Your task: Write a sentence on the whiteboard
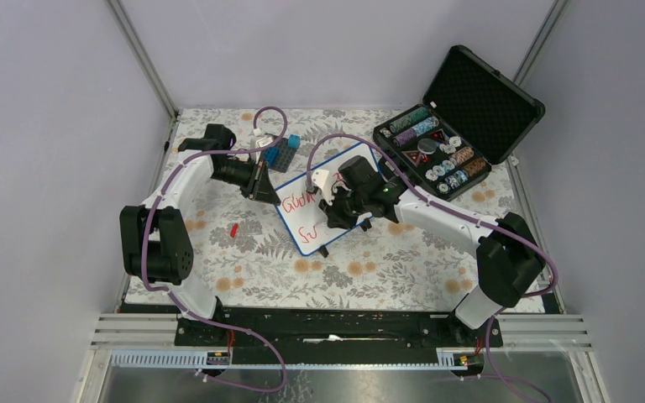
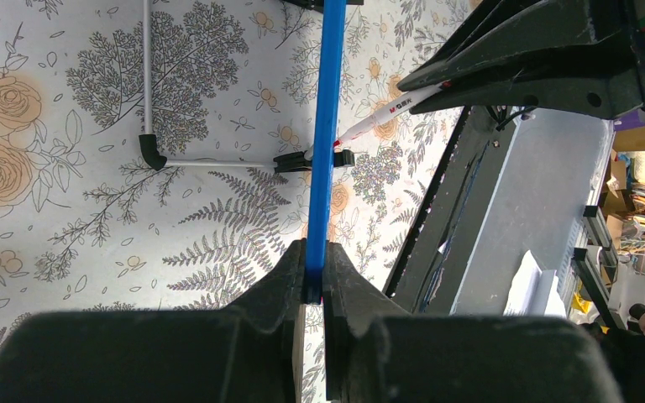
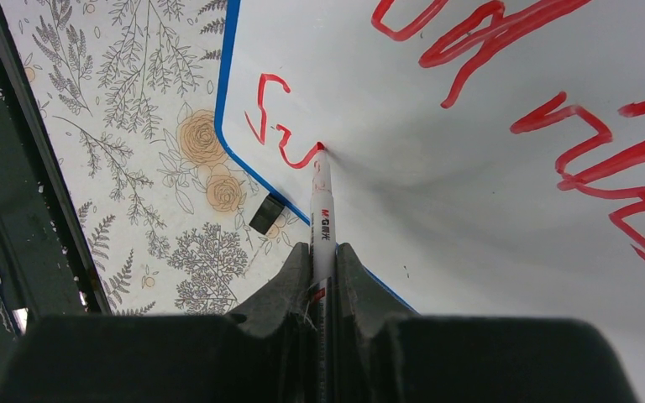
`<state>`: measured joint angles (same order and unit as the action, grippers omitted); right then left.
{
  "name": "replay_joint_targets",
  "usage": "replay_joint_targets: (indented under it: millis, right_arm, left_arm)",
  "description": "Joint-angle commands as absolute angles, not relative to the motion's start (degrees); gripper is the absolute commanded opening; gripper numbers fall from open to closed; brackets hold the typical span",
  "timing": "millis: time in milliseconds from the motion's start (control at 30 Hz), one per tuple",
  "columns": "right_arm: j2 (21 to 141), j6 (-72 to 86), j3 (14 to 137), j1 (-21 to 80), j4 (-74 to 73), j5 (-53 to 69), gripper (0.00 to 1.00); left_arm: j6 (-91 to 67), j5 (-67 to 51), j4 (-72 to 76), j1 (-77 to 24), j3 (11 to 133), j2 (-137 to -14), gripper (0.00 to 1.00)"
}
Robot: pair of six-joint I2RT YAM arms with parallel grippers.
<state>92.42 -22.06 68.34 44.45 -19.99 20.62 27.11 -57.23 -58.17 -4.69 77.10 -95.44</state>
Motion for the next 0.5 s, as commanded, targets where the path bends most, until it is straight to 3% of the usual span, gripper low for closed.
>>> replay_joint_targets:
  millis: [0, 467]
  right_arm:
    - [91.6, -22.7, 66.9, 43.6, -18.1, 19.9, 0.00]
    - [89.2, -23.9, 65.9, 43.4, -19.8, 19.3, 0.00]
  left_arm:
    - [27.8, -56.6, -57.5, -5.3, 77.1, -95.4, 0.00]
    - [27.7, -56.8, -57.6, -5.3, 76.9, -95.4, 0.00]
